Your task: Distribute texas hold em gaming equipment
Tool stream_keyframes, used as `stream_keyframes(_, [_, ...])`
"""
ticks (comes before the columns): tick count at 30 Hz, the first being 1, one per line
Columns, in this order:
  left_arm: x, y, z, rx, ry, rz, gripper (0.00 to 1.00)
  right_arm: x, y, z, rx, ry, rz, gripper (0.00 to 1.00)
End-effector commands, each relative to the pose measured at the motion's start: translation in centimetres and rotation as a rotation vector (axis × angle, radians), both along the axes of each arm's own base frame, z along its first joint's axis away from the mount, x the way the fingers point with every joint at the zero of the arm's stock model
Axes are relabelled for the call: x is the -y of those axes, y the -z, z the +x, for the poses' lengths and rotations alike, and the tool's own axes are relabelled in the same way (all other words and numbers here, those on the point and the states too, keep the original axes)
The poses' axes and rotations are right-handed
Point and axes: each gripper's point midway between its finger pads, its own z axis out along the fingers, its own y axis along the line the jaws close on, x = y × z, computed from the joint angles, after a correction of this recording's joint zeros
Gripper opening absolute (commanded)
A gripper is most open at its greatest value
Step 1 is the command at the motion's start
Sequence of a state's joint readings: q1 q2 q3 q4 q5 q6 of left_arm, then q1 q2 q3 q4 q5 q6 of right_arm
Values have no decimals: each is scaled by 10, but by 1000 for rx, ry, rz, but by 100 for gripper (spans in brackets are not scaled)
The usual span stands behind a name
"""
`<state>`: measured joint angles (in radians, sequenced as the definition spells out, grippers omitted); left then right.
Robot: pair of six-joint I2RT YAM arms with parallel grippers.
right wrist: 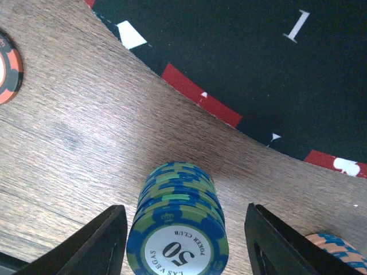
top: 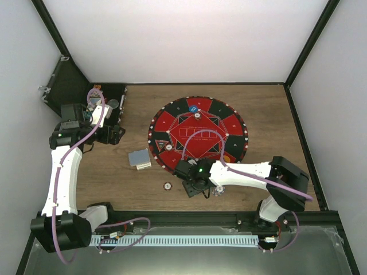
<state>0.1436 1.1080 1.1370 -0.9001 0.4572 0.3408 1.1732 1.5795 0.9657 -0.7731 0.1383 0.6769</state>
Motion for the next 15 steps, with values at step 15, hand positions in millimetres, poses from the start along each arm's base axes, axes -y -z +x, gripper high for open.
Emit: stream_keyframes(15, [-1, -4, 2, 24, 1, -1, 100, -5, -4, 1, 10, 8, 5, 33])
